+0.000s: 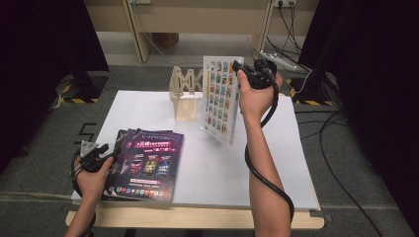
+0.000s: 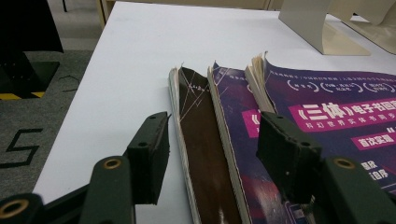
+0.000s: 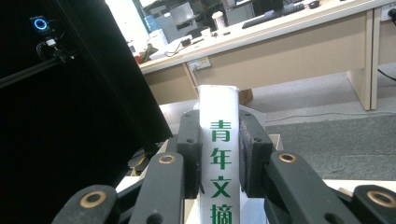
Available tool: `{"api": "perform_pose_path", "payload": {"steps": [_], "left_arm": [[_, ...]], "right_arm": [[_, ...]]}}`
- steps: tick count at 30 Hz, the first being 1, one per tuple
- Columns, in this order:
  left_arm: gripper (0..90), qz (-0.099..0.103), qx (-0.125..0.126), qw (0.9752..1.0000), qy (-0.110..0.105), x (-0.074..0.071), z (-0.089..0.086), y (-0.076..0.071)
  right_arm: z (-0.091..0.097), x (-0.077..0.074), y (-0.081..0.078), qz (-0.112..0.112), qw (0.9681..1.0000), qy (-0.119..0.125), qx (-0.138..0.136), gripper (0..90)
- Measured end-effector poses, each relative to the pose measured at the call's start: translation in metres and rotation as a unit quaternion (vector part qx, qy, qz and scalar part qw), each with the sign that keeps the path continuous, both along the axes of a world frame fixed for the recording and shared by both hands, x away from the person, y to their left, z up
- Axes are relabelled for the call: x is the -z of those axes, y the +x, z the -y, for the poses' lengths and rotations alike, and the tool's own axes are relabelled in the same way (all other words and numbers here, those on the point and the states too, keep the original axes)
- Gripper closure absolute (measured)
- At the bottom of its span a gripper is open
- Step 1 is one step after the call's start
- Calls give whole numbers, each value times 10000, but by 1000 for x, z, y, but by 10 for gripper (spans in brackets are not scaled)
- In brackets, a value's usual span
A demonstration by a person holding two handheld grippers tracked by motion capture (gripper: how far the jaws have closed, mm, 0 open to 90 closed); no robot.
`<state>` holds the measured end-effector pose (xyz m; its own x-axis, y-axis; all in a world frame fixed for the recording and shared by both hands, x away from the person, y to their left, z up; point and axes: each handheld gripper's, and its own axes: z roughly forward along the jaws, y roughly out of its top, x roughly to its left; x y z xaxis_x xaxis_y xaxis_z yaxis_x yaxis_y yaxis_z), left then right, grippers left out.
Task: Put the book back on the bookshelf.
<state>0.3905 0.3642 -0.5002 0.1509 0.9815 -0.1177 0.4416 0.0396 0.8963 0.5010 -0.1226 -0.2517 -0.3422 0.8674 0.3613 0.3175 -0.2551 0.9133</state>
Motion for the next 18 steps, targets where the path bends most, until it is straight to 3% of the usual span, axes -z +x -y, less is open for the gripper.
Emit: {"api": "perform_pose_path", "payload": {"steps": [18], "left_arm": [[437, 3, 13, 10000, -34, 0, -1, 0]], "right_arm": [[-4, -1, 14, 47, 9993, -159, 327, 745]]}}
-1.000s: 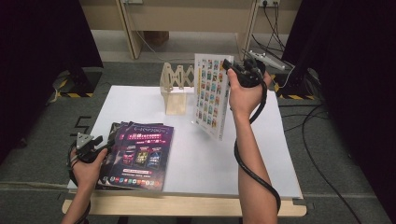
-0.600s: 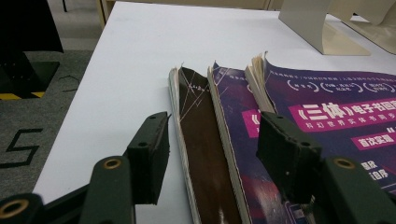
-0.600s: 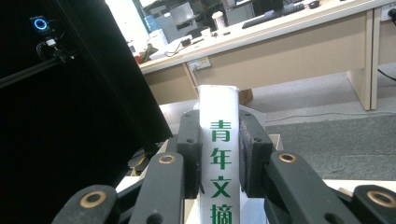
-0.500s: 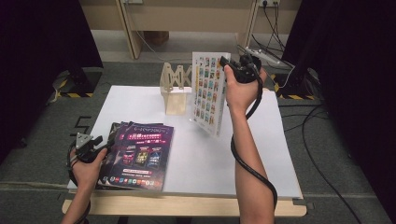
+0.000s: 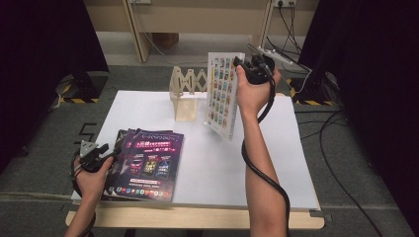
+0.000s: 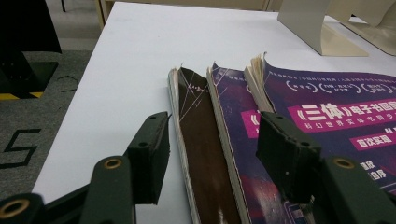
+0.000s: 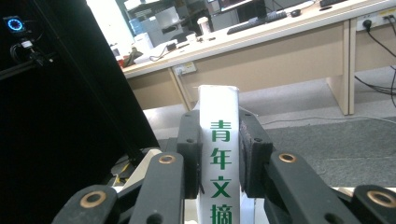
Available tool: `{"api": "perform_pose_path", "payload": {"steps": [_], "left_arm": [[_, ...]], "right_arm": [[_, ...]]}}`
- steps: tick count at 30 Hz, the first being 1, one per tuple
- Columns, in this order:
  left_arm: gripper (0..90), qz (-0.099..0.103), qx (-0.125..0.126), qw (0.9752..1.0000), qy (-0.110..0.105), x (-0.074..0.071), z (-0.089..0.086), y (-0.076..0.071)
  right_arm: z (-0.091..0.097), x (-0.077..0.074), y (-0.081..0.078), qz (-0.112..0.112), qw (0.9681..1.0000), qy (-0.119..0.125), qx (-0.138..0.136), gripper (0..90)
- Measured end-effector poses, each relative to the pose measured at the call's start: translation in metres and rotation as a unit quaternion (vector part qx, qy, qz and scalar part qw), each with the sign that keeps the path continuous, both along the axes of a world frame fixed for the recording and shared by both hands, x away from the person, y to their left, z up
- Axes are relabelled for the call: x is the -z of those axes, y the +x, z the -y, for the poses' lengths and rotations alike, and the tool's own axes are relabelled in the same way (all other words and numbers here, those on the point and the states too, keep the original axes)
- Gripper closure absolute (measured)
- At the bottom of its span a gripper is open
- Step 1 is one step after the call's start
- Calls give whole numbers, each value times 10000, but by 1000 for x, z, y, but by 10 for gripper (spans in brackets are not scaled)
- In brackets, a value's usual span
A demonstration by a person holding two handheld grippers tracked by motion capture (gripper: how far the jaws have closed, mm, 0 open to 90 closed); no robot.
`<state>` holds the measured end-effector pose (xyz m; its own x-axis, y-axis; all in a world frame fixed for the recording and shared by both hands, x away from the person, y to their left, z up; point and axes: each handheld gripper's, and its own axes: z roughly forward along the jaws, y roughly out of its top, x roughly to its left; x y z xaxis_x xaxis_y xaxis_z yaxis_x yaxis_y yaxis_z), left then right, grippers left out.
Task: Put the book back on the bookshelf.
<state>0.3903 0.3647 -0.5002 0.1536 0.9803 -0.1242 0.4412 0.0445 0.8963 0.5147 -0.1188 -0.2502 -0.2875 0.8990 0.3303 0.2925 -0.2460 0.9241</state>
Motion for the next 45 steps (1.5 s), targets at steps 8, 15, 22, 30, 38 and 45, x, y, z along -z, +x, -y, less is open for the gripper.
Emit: {"api": "perform_pose_path", "payload": {"steps": [8, 15, 22, 30, 38, 45], "left_arm": [[438, -2, 8, 10000, 24, 0, 0, 0], [438, 4, 8, 10000, -18, 0, 0, 0], [439, -11, 14, 10000, 7, 0, 0, 0], [438, 4, 1, 10000, -21, 0, -1, 0], [438, 1, 3, 10000, -44, 0, -1, 0], [437, -37, -14, 10000, -49, 0, -1, 1]], "right_arm": [[4, -1, -1, 24, 9998, -113, 154, 745], [2, -3, 3, -7, 9997, -182, 183, 745], [5, -2, 2, 38, 9993, -224, 281, 745], [2, -5, 0, 59, 9993, -261, 275, 745], [0, -9, 2, 206, 9989, -148, 395, 746], [-1, -9, 5, 260, 9989, -55, 376, 745]]}}
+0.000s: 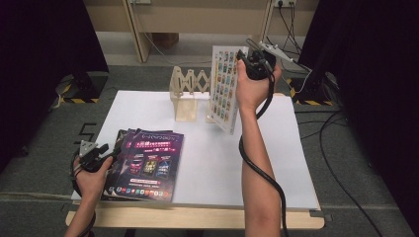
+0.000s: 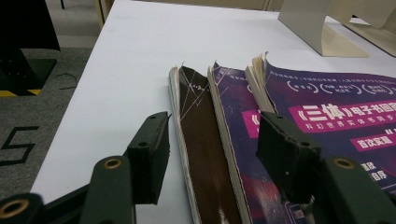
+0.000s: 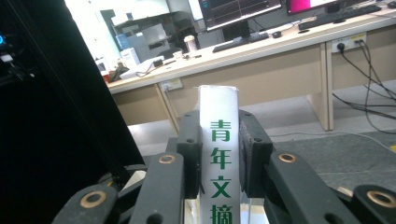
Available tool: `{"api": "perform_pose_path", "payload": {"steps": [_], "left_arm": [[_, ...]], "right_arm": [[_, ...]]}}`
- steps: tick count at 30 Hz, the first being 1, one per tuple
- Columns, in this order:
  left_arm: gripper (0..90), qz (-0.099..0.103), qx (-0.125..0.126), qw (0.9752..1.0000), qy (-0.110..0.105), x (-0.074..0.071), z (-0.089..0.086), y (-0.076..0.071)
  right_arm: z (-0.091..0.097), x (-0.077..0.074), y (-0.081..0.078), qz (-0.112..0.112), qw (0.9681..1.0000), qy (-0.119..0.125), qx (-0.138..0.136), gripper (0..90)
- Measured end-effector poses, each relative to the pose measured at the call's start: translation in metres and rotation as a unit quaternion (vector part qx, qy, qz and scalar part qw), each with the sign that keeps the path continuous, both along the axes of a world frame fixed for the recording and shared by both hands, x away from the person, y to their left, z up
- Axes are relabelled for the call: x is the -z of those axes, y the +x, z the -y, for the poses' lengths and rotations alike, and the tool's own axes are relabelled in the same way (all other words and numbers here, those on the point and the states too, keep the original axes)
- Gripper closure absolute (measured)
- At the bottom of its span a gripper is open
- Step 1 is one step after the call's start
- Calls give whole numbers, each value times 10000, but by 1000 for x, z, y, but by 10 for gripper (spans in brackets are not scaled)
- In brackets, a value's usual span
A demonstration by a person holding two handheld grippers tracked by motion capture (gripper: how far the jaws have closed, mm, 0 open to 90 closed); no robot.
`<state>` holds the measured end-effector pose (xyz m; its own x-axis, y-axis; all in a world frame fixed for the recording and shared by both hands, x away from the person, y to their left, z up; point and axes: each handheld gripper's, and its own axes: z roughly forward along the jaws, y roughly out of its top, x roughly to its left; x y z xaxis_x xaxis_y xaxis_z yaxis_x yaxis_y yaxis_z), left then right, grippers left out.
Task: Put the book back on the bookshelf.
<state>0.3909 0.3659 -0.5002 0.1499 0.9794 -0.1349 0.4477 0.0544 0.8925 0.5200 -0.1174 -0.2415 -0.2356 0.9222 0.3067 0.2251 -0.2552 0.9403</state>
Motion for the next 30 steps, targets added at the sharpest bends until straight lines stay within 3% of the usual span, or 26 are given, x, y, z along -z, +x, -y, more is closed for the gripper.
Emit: {"api": "perform_pose_path", "payload": {"steps": [18, 22, 30], "left_arm": [[438, -46, 26, 10000, 15, 0, 1, 1], [439, -46, 25, 10000, 33, 0, 1, 1], [439, -62, 23, 10000, 34, 0, 1, 2]], "right_arm": [[-8, -2, 2, 12, 9999, -20, -166, 745], [0, 1, 6, -23, 9999, 69, -86, 746], [2, 7, 8, -37, 10000, -21, 17, 746]]}}
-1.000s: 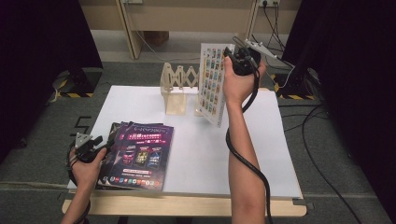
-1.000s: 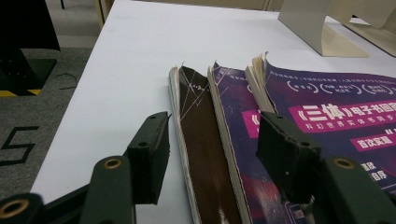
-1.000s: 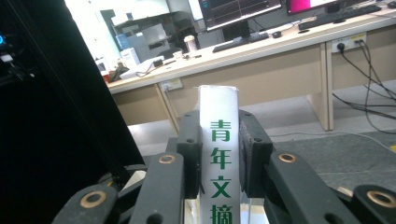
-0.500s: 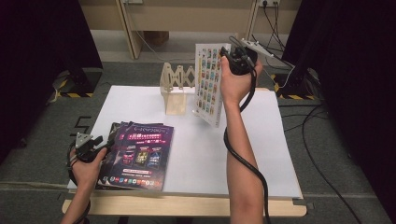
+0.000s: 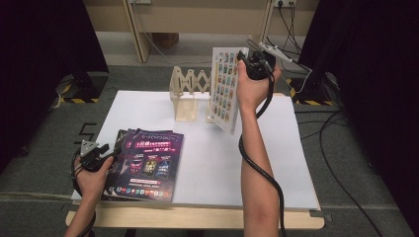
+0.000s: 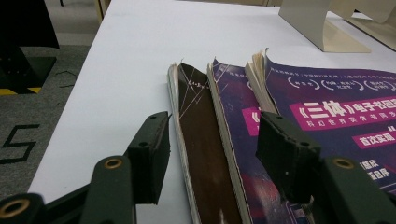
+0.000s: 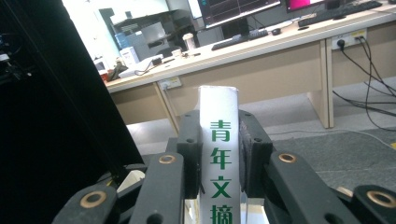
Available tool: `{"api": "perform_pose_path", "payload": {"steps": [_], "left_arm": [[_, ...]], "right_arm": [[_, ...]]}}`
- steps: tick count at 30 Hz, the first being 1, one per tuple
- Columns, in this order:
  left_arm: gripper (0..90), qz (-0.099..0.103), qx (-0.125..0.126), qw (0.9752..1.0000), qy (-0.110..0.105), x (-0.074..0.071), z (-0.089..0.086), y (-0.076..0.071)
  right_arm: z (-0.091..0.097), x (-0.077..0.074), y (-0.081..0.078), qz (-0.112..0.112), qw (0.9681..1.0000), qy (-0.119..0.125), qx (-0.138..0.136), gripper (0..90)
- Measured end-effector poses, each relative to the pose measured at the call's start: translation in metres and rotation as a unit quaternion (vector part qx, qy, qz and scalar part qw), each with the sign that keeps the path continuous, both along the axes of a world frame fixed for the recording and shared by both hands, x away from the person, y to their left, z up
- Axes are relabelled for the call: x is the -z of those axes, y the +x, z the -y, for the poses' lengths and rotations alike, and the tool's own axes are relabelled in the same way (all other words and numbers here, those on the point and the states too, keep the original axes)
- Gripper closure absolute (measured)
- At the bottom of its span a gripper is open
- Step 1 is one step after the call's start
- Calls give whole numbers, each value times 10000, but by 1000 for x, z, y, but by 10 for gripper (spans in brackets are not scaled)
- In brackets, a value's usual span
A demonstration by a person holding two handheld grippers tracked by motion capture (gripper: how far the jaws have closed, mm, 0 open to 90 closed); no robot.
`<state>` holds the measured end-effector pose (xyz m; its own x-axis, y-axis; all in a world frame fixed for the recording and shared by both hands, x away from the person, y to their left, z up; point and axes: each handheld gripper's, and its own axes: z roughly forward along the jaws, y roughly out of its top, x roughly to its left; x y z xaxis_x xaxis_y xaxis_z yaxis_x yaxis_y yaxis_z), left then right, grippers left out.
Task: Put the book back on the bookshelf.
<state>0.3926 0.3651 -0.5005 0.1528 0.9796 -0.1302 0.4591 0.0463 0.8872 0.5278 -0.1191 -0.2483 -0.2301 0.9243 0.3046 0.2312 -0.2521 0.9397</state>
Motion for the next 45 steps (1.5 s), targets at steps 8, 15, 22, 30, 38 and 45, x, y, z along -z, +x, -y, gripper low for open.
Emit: {"api": "perform_pose_path", "payload": {"steps": [8, 15, 22, 30, 38, 45], "left_arm": [[439, 13, 11, 10000, -19, 0, 0, 0], [439, -8, 9, 10000, -36, 0, -1, 0], [439, -43, 10, 10000, -47, 0, -1, 1], [438, -49, 22, 10000, -66, 0, -2, 1], [437, -50, 26, 9999, -126, 0, -2, 1], [437, -33, 22, 9999, -122, 0, -3, 1]], "right_arm": [[-14, 4, 6, 133, 9998, -155, 65, 746], [-21, 6, 14, 126, 9996, -248, 111, 745], [-22, 8, 21, 185, 9993, -291, 148, 745], [-28, 12, 27, 136, 9994, -306, 128, 745], [-35, 12, 31, 200, 9991, -336, 155, 745], [-41, 19, 34, 165, 9991, -365, 141, 745]]}}
